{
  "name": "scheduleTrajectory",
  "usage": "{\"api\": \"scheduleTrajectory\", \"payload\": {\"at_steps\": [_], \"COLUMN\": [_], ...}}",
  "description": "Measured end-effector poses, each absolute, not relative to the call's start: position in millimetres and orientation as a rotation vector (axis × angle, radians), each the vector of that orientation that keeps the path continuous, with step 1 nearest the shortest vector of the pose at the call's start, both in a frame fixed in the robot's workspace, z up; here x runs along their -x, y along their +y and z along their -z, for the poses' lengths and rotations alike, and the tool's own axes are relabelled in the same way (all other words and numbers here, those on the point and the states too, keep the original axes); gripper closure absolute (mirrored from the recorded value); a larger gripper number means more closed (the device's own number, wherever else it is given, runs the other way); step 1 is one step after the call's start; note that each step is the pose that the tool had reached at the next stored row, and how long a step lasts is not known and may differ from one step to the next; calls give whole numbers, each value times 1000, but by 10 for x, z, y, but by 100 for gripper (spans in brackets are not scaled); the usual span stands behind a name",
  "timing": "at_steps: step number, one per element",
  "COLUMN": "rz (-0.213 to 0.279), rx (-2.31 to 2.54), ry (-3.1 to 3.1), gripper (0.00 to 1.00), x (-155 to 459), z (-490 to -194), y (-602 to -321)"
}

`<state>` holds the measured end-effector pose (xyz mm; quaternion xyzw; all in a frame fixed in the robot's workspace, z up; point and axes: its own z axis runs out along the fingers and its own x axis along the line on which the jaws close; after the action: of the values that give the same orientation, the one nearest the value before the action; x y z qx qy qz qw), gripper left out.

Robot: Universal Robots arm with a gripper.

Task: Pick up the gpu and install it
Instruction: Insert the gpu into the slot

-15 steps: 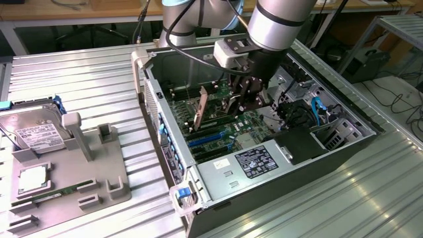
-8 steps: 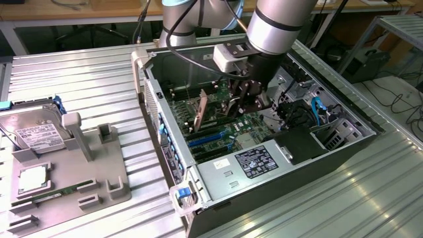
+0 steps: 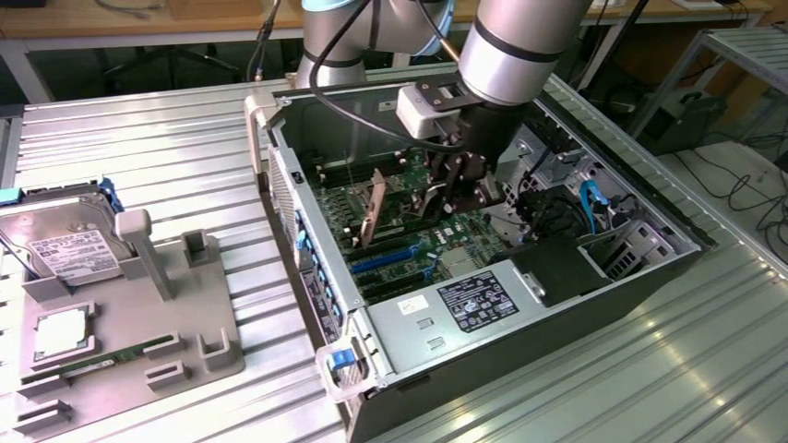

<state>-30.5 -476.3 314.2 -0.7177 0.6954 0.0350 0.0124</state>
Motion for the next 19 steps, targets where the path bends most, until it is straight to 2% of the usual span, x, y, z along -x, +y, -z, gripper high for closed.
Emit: {"api": "scheduleTrajectory", "payload": {"at_steps": [19], "rz": [-103], "rx": [2238], "ry": [2162], "gripper": [72], "x": [321], "z": [-3099], "y": [-4764]}}
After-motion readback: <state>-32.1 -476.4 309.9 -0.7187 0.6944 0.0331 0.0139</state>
